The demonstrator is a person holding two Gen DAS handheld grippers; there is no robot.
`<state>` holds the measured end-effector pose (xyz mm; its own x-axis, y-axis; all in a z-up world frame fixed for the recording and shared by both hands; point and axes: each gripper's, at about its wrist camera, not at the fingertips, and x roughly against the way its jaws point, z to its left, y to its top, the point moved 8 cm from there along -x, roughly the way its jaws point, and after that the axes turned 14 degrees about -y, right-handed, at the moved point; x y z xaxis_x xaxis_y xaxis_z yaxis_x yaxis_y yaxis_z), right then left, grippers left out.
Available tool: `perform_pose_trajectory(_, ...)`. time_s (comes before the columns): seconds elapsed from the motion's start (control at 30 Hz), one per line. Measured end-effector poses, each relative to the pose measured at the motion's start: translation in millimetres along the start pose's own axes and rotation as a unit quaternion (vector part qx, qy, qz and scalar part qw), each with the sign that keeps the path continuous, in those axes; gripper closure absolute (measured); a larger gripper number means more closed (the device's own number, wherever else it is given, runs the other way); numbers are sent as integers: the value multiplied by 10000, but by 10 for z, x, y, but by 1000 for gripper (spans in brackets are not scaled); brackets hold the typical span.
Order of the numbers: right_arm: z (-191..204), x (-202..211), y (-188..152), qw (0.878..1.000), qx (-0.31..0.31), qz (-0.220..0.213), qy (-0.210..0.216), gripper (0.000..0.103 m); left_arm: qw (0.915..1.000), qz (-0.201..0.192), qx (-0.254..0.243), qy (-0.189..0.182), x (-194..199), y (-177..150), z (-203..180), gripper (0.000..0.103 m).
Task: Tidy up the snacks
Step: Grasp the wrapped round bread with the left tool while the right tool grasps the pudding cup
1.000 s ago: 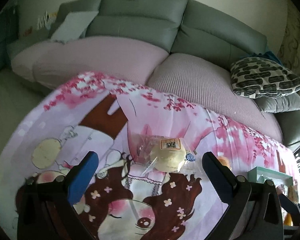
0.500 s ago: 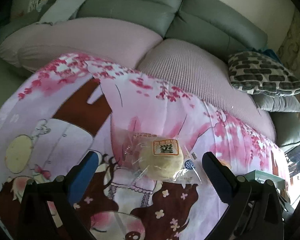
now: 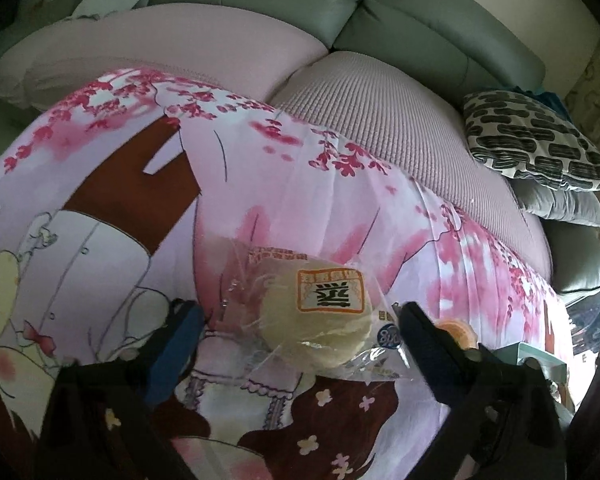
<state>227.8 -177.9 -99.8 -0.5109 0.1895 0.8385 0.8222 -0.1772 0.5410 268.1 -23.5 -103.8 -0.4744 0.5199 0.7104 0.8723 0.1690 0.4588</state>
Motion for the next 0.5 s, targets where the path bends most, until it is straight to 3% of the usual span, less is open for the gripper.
perform_pose_trajectory(0.23, 29, -88, -10, 9999, -59, 125, 96, 55, 9999, 110, 30, -51, -48, -16, -29, 22)
perform_pose_trajectory(0.5, 19, -108, -1, 9999, -56, 104, 59, 62, 9996, 147, 184, -165, -25, -36, -24, 29)
